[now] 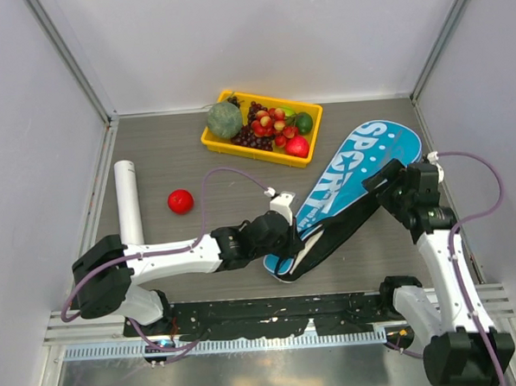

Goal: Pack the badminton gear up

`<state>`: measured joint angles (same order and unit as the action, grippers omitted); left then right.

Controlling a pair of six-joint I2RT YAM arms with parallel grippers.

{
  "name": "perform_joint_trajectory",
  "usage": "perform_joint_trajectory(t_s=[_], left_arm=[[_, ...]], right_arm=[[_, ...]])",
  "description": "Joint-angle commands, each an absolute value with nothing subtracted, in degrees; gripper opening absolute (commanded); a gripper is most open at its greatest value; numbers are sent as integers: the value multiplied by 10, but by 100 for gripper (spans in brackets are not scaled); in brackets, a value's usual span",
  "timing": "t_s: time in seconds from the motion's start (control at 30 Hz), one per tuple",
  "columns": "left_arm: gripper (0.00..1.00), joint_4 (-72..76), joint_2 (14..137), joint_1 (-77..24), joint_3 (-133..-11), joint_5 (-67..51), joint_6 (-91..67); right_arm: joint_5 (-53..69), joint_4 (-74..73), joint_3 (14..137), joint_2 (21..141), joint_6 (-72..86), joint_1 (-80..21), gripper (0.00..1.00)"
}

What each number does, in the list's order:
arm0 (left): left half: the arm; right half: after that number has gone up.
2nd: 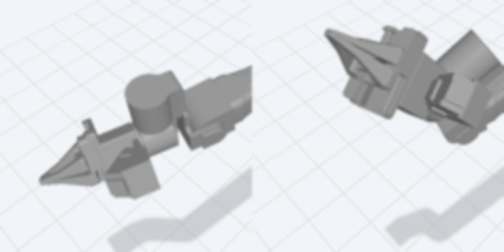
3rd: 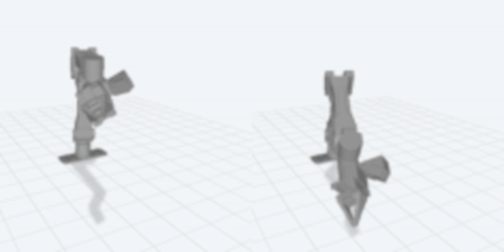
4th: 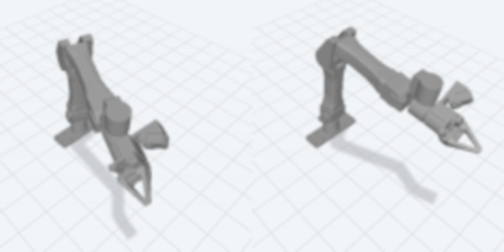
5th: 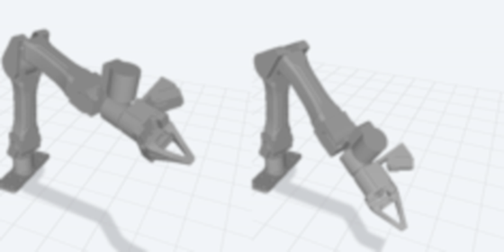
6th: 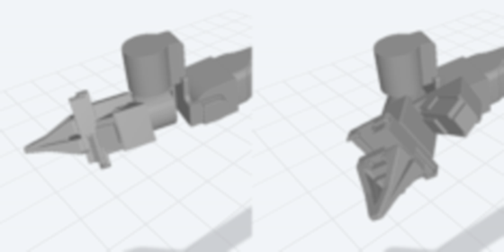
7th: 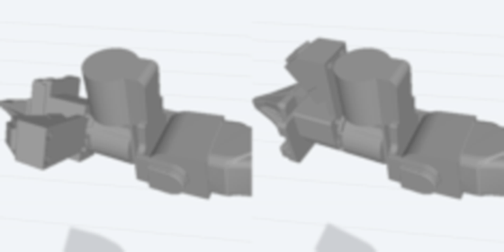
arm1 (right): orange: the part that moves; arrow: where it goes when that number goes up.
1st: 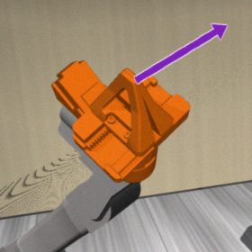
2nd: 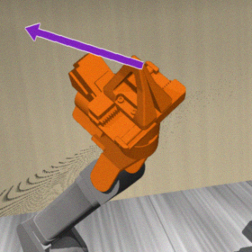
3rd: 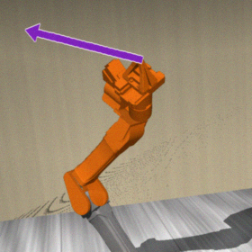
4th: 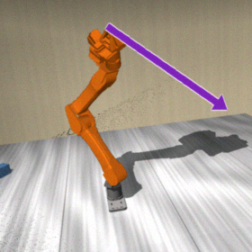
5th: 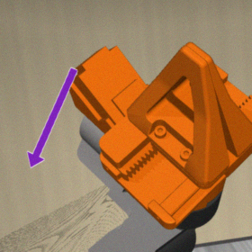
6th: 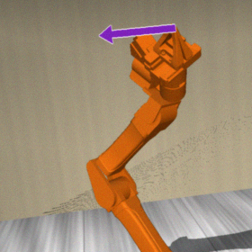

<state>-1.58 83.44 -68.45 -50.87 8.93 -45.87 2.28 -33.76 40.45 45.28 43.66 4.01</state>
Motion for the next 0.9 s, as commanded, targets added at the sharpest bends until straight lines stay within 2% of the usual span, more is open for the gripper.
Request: perform_joint_trajectory(t_s=[0.0, 0.1, 0.17, 0.33, 0.7, 0.83, 0.87], left_arm=[[0, -13, 831, -681, -538, 85, -461], [0, -16, 830, -680, -535, 85, -459], [0, -15, 826, -681, -534, 82, -458], [0, -4, 830, -682, -523, 59, -460], [0, 21, 861, -685, -493, 40, -443], [0, 35, 870, -685, -481, 30, -446], [0, 40, 874, -685, -478, 26, -446]], right_arm=[[19, -266, 432, 525, 358, 71, 97], [59, -230, 418, 547, 346, 115, 99], [90, -201, 409, 564, 331, 148, 96], [170, -98, 382, 624, 301, 219, 95], [220, 14, 377, 782, 312, 258, 96], [245, 47, 373, 830, 316, 258, 100], [249, 56, 368, 836, 319, 258, 97]])
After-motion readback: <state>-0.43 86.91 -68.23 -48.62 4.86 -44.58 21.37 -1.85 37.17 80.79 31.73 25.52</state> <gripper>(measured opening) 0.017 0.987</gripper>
